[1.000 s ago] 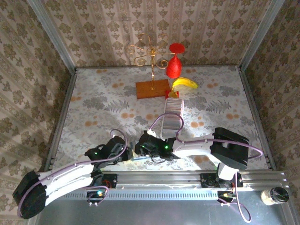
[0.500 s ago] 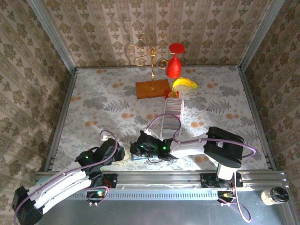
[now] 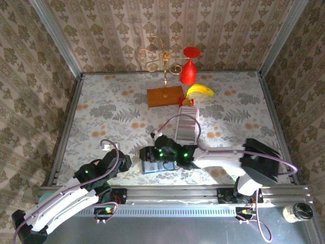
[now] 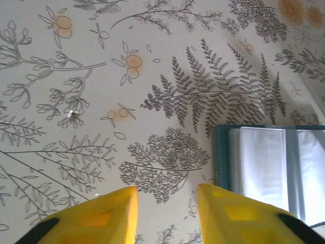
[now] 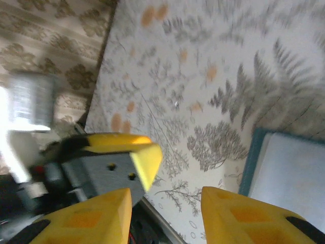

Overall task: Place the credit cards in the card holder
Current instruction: Flip over the card slot in the card holder, then pick up the credit card from the storage box.

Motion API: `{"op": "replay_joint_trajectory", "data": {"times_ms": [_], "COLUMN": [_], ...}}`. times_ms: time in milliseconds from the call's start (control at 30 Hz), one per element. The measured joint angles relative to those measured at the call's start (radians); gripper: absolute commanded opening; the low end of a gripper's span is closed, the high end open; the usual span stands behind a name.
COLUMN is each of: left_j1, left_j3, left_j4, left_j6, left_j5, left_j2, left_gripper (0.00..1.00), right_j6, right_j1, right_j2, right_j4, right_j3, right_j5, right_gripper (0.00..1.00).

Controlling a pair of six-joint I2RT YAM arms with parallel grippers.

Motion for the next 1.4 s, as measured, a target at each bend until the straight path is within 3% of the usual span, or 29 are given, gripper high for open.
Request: {"op": "replay_joint_trajectory", "data": {"times_ms": [100, 200, 233, 300, 333, 467, 600, 800, 1200, 1400], "left_j1": [0.002, 0.006, 0.006, 0.006, 0.006, 0.006, 0.006, 0.007, 0.007, 0.007], "left_j3": [0.000, 0.001, 0.005, 0.023, 0.033, 0.056, 0.056, 0.056, 0.055, 0.043], "left_j4": [0.076, 0.160, 0.180, 0.210, 0.223, 0.294, 0.343, 0.374, 0.401, 0.420], "left_j6": [0.022, 0.042, 0.050, 0.071, 0.076, 0.093, 0.096, 0.104, 0.113, 0.117], "left_j5": [0.049, 0.106, 0.122, 0.151, 0.163, 0.211, 0.243, 0.281, 0.320, 0.332], "left_j2": [0.055, 0.164, 0.205, 0.298, 0.336, 0.450, 0.505, 0.547, 0.587, 0.592], "left_gripper": [0.53, 0.58, 0.59, 0.62, 0.62, 0.66, 0.68, 0.68, 0.63, 0.53], "right_j6": [-0.192, -0.491, -0.609, -0.859, -0.963, -1.337, -1.570, -1.725, -1.796, -1.804], "right_j1": [-0.091, -0.178, -0.190, -0.195, -0.200, -0.277, -0.346, -0.385, -0.396, -0.380], "right_j2": [-0.157, -0.296, -0.338, -0.418, -0.444, -0.467, -0.386, -0.234, -0.002, 0.044], "right_j4": [-0.131, -0.260, -0.296, -0.369, -0.396, -0.511, -0.562, -0.555, -0.498, -0.494], "right_j3": [0.000, -0.002, -0.006, -0.024, -0.033, -0.042, -0.043, -0.043, 0.016, 0.032], "right_j5": [-0.008, -0.003, 0.005, 0.027, 0.040, 0.079, 0.144, 0.197, 0.226, 0.230], "right_gripper": [0.43, 0.49, 0.54, 0.85, 0.89, 0.91, 0.95, 1.00, 1.00, 0.81]}}
